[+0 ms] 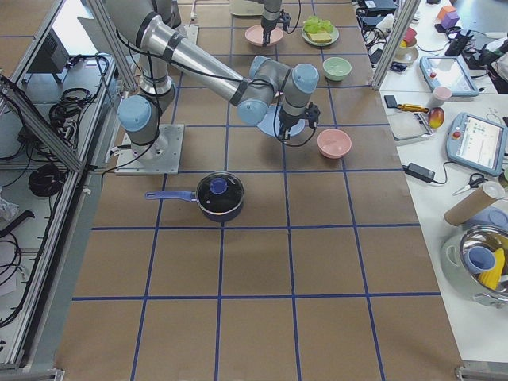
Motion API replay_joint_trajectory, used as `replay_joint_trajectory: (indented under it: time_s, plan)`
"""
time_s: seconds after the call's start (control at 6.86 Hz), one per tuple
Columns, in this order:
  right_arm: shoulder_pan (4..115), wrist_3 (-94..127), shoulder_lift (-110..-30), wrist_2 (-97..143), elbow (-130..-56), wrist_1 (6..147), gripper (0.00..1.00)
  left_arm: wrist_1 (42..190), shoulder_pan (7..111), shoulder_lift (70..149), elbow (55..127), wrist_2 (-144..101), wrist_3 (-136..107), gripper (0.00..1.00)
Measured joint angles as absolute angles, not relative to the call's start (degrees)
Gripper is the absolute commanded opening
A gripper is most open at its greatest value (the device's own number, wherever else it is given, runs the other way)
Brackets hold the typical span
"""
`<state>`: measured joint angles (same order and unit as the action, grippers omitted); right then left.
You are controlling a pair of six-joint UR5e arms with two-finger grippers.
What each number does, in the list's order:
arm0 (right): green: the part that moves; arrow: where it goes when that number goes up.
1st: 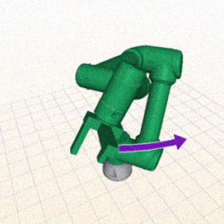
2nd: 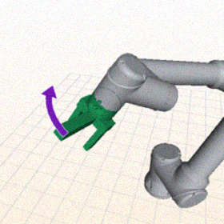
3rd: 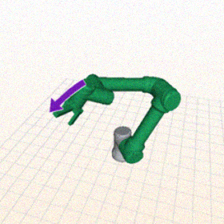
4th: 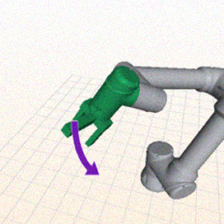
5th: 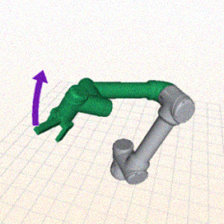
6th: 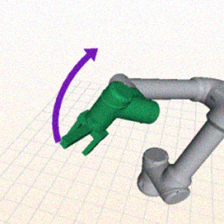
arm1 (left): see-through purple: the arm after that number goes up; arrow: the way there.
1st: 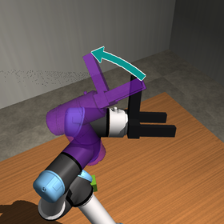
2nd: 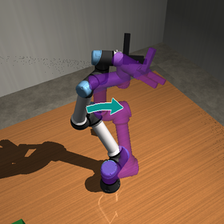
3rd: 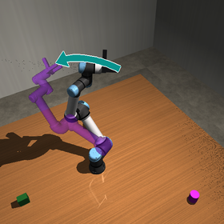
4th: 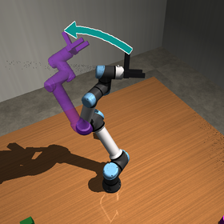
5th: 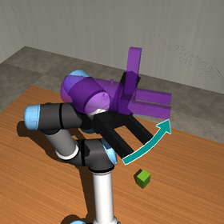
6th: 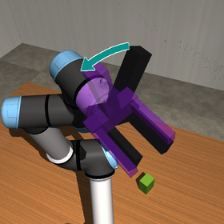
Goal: Stack three plates with pink and blue
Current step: 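Lift the pink plate with the left gripper and carry it over the cream plate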
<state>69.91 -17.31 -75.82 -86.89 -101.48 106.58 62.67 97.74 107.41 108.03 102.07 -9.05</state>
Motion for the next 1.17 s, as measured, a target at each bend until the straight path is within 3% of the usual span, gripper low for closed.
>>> replay_joint_trajectory:
  time_s: [0.73, 1.17]
  plan:
    - [70.0, -17.3, -75.3, -87.6, -98.6, 104.1, 0.00, 77.7, 104.6, 111.6, 92.0, 102.3, -22.3, 0.00]
    - [70.0, -17.3, -75.2, -87.6, -98.6, 103.9, 0.00, 85.2, 111.2, 118.0, 79.5, 99.0, -35.0, 0.00]
